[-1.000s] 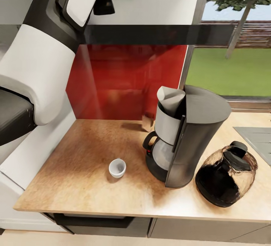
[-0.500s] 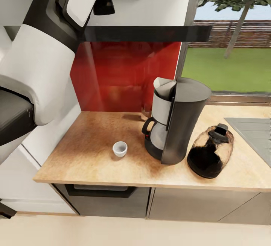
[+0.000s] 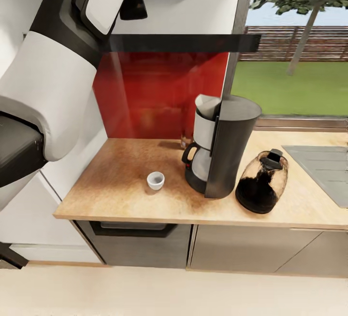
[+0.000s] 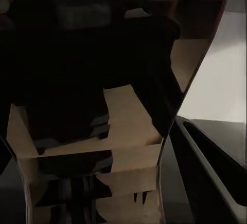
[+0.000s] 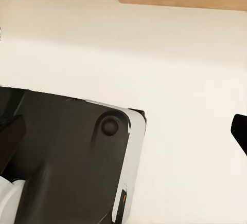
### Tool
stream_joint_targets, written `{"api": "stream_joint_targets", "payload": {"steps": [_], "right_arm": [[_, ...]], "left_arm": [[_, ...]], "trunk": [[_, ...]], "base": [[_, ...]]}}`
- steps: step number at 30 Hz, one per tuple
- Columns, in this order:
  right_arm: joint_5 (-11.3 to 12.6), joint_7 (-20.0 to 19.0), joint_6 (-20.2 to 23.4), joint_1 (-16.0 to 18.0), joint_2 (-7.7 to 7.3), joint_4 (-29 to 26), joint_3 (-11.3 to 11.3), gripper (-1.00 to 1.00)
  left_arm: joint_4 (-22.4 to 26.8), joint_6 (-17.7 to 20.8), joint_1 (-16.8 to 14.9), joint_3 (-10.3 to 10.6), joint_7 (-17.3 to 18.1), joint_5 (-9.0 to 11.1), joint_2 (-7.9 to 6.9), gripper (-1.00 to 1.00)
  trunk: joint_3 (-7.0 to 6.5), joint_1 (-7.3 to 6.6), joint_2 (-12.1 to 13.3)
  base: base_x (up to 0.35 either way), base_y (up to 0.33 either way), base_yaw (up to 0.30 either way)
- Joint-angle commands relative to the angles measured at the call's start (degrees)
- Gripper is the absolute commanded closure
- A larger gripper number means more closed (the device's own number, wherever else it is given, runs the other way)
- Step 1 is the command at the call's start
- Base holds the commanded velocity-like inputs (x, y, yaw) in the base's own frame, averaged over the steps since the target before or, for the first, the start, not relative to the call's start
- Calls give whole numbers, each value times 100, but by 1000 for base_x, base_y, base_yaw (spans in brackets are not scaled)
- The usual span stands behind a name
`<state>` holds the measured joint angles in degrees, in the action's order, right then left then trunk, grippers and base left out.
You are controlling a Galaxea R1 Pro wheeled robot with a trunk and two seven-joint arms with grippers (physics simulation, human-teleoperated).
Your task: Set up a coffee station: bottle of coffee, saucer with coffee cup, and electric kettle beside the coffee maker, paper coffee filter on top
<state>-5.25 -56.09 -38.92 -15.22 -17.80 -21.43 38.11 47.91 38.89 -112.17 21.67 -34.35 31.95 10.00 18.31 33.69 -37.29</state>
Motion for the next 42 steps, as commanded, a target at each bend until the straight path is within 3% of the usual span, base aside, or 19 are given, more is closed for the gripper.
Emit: {"api": "stream_joint_targets", "payload": {"steps": [1,19,34,42], "right_arm": [[-55,-24,-19,2,5,-11,48,-100],[-55,-21,-19,2,5,-11,48,-100],[-55,-16,-19,2,5,-11,56,-100],[-55,-16,-19,2,5,-11,56,-100]], "left_arm": [[1,7,-6,10,-45,48,0,100],[-23,18,-6,13,-37,53,0,100],[59,30,-6,38,22,82,0,100],[324,160,2,49,676,222,0,100]], "trunk": [[7,0,-7],[7,0,-7],[7,0,-7],[7,0,-7]], "base": [[-250,0,0],[-233,0,0],[-27,0,0],[0,0,0]]}}
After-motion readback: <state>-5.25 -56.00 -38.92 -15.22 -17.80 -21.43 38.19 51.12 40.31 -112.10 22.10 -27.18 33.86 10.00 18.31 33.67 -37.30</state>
